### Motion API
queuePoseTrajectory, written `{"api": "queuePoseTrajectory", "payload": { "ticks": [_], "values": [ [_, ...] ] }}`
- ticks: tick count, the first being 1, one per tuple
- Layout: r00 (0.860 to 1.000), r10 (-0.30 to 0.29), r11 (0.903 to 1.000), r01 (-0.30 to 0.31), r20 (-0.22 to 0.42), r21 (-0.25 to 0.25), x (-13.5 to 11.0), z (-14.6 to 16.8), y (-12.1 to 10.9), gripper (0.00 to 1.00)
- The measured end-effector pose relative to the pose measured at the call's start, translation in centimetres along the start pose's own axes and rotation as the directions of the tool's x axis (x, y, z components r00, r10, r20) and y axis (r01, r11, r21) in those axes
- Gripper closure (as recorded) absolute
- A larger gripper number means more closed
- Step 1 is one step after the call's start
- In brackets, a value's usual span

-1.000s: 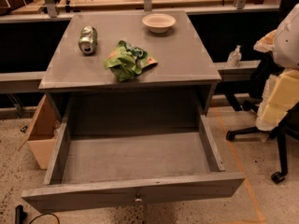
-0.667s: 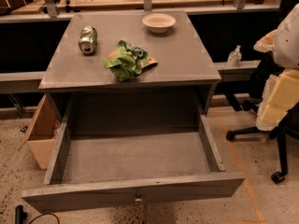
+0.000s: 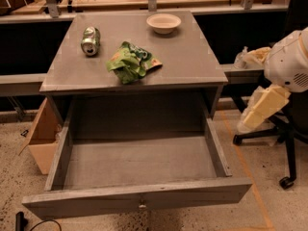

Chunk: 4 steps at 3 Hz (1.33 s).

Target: Place green rice chip bag into top drawer

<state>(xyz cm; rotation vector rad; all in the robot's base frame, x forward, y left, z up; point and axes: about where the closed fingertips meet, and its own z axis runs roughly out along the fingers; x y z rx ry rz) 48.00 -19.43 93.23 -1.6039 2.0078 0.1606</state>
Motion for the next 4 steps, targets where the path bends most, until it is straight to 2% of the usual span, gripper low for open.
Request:
{"api": "queuePoseTrajectory", "payload": {
  "ticks": [1, 2, 3, 4],
  "values": [
    [0.962, 0.013, 0.9994, -0.021, 0.274, 0.028, -3.3, 3.9, -2.0, 0.0],
    [0.85, 0.033, 0.9945, -0.081, 0.526, 0.067, -9.6, 5.2, -4.9, 0.0],
    [0.794, 0.008, 0.9939, -0.073, 0.608, 0.082, -15.8, 6.0, -5.6, 0.0],
    [0.794, -0.001, 0.9951, -0.059, 0.608, 0.079, -16.8, 6.6, -5.4, 0.0]
  ]
}}
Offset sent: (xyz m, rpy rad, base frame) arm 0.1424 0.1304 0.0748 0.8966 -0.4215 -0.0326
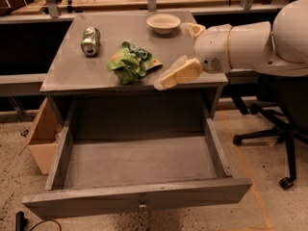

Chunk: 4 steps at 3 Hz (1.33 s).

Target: Place green rice chip bag into top drawer

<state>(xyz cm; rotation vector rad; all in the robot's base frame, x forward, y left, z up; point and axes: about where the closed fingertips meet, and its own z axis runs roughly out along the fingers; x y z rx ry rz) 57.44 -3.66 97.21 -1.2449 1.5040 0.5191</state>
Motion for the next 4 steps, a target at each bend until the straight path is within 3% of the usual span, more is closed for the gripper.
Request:
{"api": "queuePoseTrajectory", "payload": {
  "ticks": [1, 3, 4],
  "values": [
    [1.0, 0.008, 0.9998, -0.008, 0.003, 0.021, 0.1, 1.6, -0.1, 0.0],
    [0.998, 0.058, 0.9894, -0.056, -0.005, 0.134, 0.5, 9.4, -2.6, 0.0],
    [0.998, 0.064, 0.9844, -0.061, -0.013, 0.165, 1.8, 13.0, -3.1, 0.0]
  ]
}}
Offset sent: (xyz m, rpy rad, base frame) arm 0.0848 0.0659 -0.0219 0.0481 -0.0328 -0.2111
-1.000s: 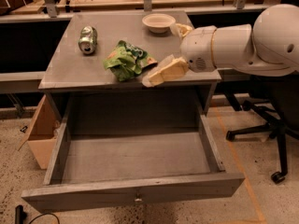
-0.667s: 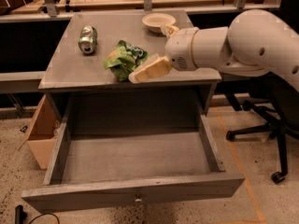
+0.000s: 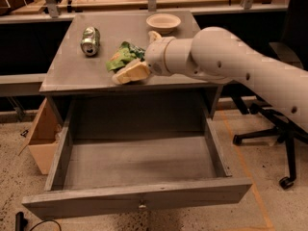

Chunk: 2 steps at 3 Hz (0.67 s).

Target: Place green rice chip bag into top drawer

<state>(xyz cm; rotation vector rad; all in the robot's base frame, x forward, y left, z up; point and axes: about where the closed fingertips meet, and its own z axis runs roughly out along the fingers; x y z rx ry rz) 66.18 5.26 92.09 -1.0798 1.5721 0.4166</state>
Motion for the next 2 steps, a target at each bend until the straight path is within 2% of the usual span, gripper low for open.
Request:
{"api": "queuePoseTrajectory", "payload": {
  "ticks": [1, 2],
  "values": [
    [1.0, 0.006, 0.9996, -0.005, -0.019, 0.028, 1.6, 2.8, -0.1, 0.17],
    [1.0, -0.011, 0.9996, 0.011, -0.013, 0.027, 1.8, 4.6, 0.0, 0.41]
  ]
}}
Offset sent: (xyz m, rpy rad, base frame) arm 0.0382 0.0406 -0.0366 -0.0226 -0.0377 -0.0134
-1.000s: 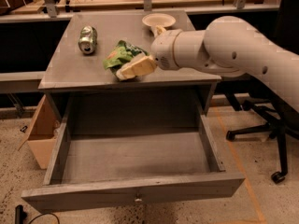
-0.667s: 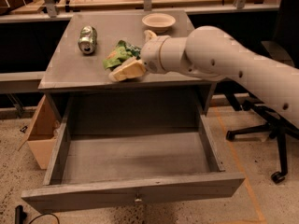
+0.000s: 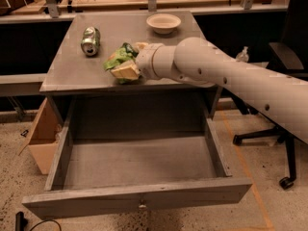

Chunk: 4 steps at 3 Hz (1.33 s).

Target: Place green rice chip bag into top drawer

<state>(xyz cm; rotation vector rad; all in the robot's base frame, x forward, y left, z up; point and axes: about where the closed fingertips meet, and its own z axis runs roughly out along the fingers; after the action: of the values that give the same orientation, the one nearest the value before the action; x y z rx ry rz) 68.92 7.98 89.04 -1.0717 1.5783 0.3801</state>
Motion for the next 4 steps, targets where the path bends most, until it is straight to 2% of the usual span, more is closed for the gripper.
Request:
{"api": "queuePoseTrajectory", "payload": {
  "ticks": [1, 2, 3, 4],
  "values": [
    [1.0, -0.012, 0.9999, 0.012, 0.008, -0.01, -0.6, 0.7, 0.1, 0.64],
    [0.998, 0.008, 0.9993, -0.006, 0.056, -0.037, -1.2, -0.4, 0.1, 0.87],
    [0.984, 0.066, 0.9919, -0.047, 0.164, -0.118, -1.4, -3.8, 0.4, 1.0],
    [0.962, 0.121, 0.9698, -0.062, 0.244, -0.236, -2.2, -9.6, 3.6, 1.0]
  ]
}}
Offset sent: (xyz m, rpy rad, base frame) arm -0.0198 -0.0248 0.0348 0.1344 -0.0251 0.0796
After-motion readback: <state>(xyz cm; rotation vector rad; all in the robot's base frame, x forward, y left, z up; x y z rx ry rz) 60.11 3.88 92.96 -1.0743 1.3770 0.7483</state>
